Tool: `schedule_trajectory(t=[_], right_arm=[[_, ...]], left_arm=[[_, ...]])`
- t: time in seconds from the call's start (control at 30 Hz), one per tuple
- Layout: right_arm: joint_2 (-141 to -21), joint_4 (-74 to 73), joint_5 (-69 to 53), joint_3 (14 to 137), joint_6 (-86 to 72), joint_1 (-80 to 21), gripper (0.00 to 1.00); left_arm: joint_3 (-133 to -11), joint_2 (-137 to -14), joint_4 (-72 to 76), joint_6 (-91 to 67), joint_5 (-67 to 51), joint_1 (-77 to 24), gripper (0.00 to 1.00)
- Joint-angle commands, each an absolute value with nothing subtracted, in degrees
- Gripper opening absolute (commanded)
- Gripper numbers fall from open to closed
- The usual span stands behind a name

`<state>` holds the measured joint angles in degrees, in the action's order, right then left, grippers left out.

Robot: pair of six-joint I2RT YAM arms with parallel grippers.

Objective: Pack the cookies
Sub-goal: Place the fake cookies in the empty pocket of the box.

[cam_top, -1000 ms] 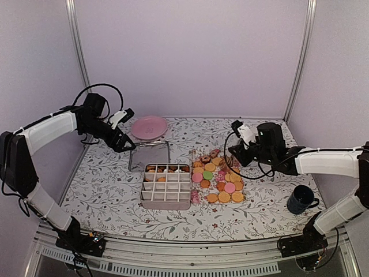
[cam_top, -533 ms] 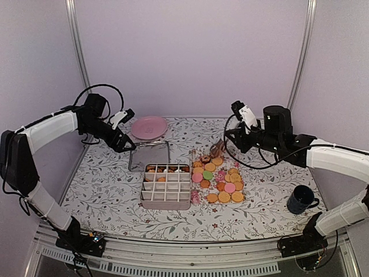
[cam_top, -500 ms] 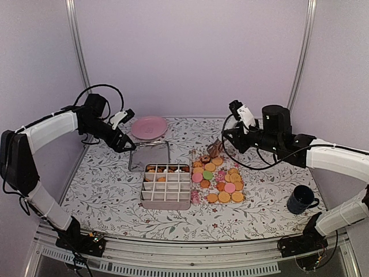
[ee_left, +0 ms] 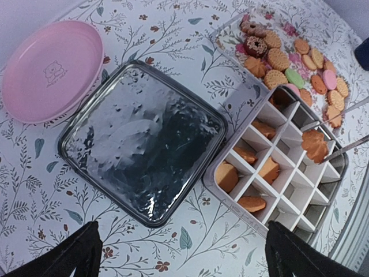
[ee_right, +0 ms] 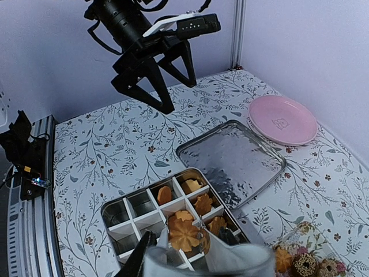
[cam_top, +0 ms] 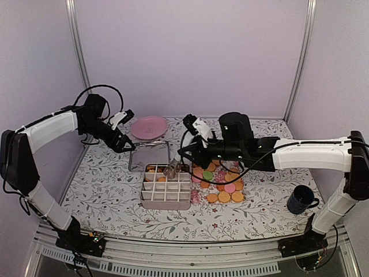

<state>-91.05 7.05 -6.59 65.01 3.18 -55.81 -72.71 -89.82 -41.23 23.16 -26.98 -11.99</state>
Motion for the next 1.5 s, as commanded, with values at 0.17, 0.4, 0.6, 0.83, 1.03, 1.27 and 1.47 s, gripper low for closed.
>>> schedule_trajectory(t=[0.17,0.4,0.6,0.83,1.03,1.27,1.47], right_arm=[[-93.80,13.32,-8.28,66.24,0.49,-56.18,0.17],[-94.99,13.89,-7.31,66.20,1.43,-56.17,0.22],[-95.02,13.13,-7.04,65.34,2.27,-56.17,0.31],[-94.74,12.71,-6.51,64.76,2.58,-56.20,0.39],[-94.58,12.31,-6.06,64.86,3.20,-56.16,0.42],[-93.49,12.05,-5.25,65.17,3.60,-56.15,0.41],[-91.79,11.87,-3.61,65.78,4.28,-56.15,0.38]], left_arm=[[-73.83,-90.01,-41.81,24.24,-27.82,-11.36,0.99],[-73.92,-89.84,-41.84,24.15,-27.90,-11.30,0.99],[-73.92,-89.74,-41.92,24.27,-27.69,-11.31,0.99],[-74.34,-89.90,-42.09,23.99,-28.15,-11.33,0.99],[-74.79,-89.91,-42.36,23.78,-28.33,-11.31,0.99],[-74.88,-90.07,-42.45,23.78,-28.38,-11.34,0.99],[-74.88,-89.97,-42.45,23.74,-28.57,-11.32,0.99]])
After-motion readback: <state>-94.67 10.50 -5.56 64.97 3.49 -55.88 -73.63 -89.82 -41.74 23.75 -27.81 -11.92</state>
